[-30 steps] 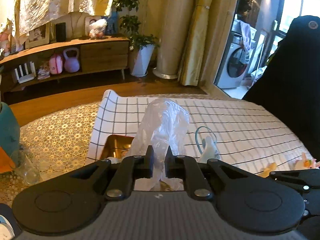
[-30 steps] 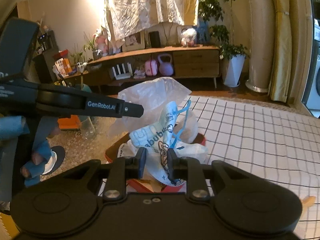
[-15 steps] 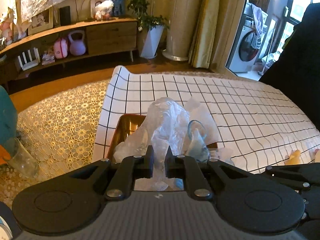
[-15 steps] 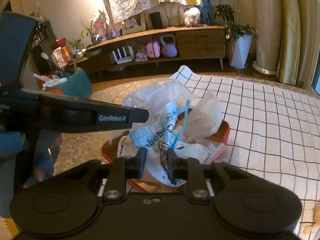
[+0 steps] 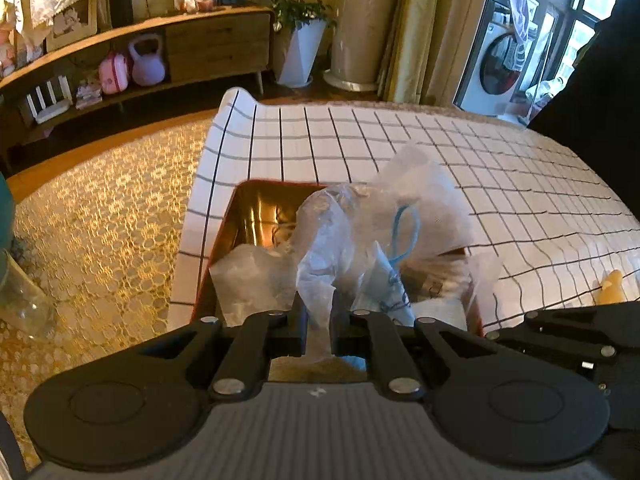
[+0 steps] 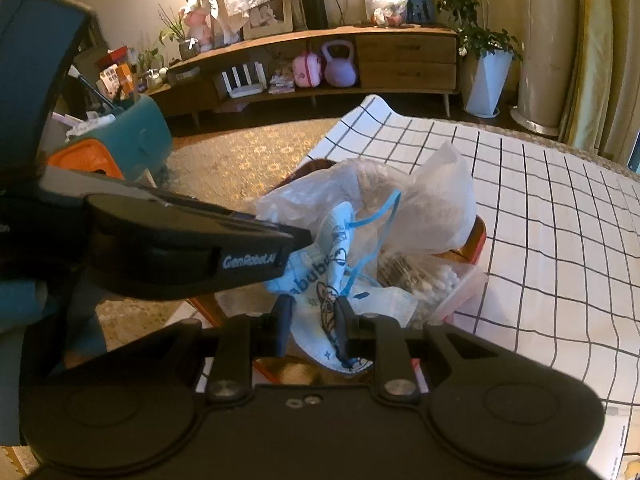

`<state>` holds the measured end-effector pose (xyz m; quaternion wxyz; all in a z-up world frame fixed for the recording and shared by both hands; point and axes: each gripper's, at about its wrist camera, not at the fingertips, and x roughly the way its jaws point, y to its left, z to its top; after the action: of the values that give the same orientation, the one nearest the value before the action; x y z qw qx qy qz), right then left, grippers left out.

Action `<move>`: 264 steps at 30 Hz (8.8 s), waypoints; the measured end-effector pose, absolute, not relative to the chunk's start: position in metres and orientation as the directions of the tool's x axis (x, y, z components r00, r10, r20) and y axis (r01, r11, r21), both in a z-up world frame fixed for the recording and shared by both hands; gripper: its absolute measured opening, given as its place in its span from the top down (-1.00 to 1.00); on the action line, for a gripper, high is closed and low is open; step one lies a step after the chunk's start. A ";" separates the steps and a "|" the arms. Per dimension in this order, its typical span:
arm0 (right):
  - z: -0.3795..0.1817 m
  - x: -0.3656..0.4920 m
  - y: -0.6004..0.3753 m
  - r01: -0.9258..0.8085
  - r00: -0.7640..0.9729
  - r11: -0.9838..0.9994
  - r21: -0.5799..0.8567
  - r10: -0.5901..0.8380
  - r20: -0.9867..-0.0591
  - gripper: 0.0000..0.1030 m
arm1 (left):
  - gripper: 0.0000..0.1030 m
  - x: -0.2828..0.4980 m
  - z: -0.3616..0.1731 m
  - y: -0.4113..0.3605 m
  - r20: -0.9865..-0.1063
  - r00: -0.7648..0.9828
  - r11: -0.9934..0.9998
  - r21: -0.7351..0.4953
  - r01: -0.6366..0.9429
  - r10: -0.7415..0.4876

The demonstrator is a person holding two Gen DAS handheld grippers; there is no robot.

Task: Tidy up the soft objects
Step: 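Lower both bags into the tin and open both grippers, then withdraw both grippers from the tin back toward the duck and bunny, then grasp the yellow rubber duck with the left gripper while the right gripper grasps the tissue packet, then lift the duck and tissue packet and carry both over the red tin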

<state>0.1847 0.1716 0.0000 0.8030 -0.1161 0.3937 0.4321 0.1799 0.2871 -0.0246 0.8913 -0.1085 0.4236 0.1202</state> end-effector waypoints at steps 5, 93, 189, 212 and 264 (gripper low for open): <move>-0.010 0.190 0.175 -0.784 0.315 0.604 0.143 0.585 -0.748 0.59 | 0.80 0.181 -0.034 0.288 -0.793 0.599 0.948 -0.095 -0.304 0.113; 0.073 0.148 -0.116 -0.698 0.554 0.712 0.073 0.602 -0.576 -0.98 | -0.96 0.137 0.059 0.072 -0.589 0.806 0.989 -0.146 -0.028 -0.064; -0.046 0.218 -0.154 -0.600 0.600 0.800 -0.009 0.442 -0.667 0.96 | 0.34 0.286 -0.057 -0.020 -0.729 0.673 0.991 -0.060 0.118 -0.125; 0.049 0.161 -0.140 -0.639 0.623 0.768 0.054 0.557 -0.549 0.98 | 0.34 0.184 0.028 0.041 -0.690 0.723 0.997 -0.040 -0.070 0.023; 0.019 0.178 0.143 -0.782 0.512 0.619 -0.069 0.576 -0.638 0.98 | 0.34 0.178 0.009 0.283 -0.715 0.637 0.901 -0.022 -0.433 0.289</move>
<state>0.1785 0.1434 0.0189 0.8513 -0.1769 0.2916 0.3988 0.1778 0.2826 0.0089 0.8995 -0.0959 0.3761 0.2006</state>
